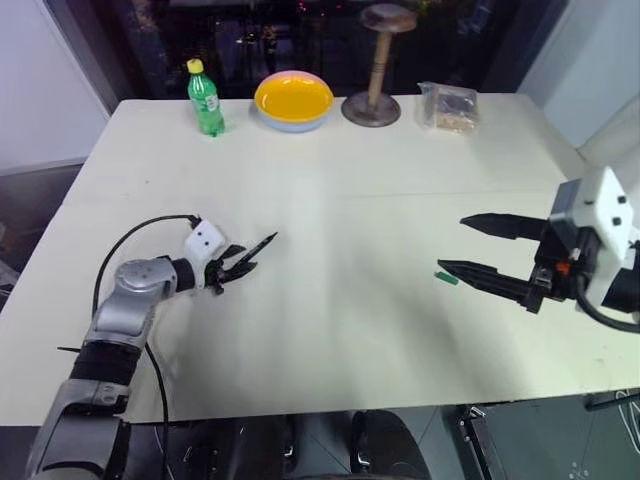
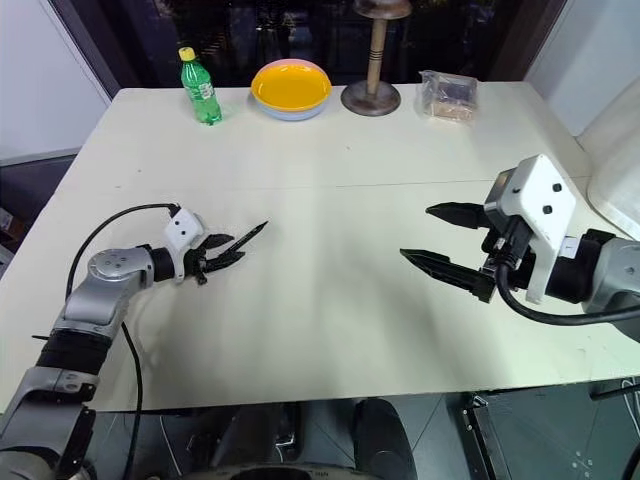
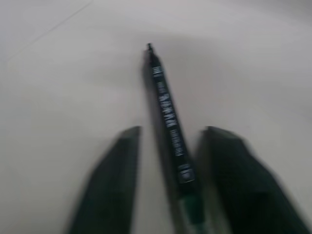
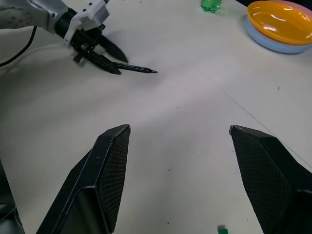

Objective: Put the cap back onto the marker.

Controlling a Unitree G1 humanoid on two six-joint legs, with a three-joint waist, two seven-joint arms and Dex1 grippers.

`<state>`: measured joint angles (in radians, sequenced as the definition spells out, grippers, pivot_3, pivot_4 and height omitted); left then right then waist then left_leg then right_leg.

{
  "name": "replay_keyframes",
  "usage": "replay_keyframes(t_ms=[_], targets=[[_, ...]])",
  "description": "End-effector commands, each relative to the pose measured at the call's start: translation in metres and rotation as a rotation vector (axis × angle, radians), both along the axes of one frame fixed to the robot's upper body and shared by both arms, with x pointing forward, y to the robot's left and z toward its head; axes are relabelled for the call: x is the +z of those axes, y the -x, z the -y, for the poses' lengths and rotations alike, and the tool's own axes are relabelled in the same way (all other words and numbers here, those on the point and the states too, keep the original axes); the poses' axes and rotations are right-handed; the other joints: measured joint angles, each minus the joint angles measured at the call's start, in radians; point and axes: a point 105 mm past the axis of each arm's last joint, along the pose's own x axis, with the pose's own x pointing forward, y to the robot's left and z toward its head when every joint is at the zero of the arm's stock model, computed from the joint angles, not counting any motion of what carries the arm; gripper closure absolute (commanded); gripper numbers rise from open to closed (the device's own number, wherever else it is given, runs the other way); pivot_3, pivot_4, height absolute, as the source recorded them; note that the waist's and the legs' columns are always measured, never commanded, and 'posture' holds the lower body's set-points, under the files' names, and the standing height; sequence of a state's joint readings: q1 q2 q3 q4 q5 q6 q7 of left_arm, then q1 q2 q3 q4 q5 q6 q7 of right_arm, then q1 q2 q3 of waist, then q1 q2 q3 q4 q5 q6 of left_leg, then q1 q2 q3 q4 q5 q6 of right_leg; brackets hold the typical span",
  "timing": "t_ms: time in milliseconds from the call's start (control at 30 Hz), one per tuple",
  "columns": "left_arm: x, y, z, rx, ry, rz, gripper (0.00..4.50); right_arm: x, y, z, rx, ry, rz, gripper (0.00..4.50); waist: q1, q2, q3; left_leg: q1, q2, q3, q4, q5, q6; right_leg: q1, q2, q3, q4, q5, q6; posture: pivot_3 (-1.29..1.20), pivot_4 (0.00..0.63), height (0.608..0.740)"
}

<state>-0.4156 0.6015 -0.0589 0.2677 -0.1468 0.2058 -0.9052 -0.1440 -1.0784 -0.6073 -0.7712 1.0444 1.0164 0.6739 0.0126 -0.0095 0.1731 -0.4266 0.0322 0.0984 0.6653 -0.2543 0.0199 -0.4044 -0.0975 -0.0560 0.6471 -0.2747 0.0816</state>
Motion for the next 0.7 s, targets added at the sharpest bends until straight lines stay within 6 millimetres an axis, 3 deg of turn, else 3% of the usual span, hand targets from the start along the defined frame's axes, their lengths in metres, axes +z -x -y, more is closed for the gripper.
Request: replay_keyframes(t_ms=[33,367,567,700], targets=[[-0.014,0.005,-0.003,0.024,-0.028,-0.040,4.48,0.013,0.003,0.002,-0.007,0.005,0.065,1.14,0.000,0.000,0.000,0.000,0.000,0.000,0.000,0.000,0.000,0.000,0.000,0.000,0.000,0.000,0.000,0.00,0.150,0.740],[-0.018,0.010,-0.006,0.024,-0.030,-0.047,4.48,0.017,0.002,0.005,-0.005,0.008,0.064,1.14,-0.002,0.000,0.000,0.000,0.000,0.000,0.000,0.000,0.000,0.000,0.000,0.000,0.000,0.000,0.000,0.00,0.150,0.740],[0.024,0.010,0.001,-0.085,0.017,0.041,4.48,0.007,-0.003,0.011,-0.022,0.006,0.024,1.14,-0.004,0.000,0.000,-0.001,0.000,0.000,0.000,0.000,0.000,-0.001,0.000,0.000,-0.001,0.000,-0.001,0.00,0.150,0.740],[0.057,0.014,0.005,-0.174,0.004,0.101,4.48,-0.011,-0.008,0.022,-0.059,0.015,-0.023,1.14,-0.001,-0.001,0.001,-0.002,0.000,0.000,-0.001,0.000,0.000,-0.002,0.000,0.000,-0.001,0.000,-0.001,0.00,0.150,0.740]])
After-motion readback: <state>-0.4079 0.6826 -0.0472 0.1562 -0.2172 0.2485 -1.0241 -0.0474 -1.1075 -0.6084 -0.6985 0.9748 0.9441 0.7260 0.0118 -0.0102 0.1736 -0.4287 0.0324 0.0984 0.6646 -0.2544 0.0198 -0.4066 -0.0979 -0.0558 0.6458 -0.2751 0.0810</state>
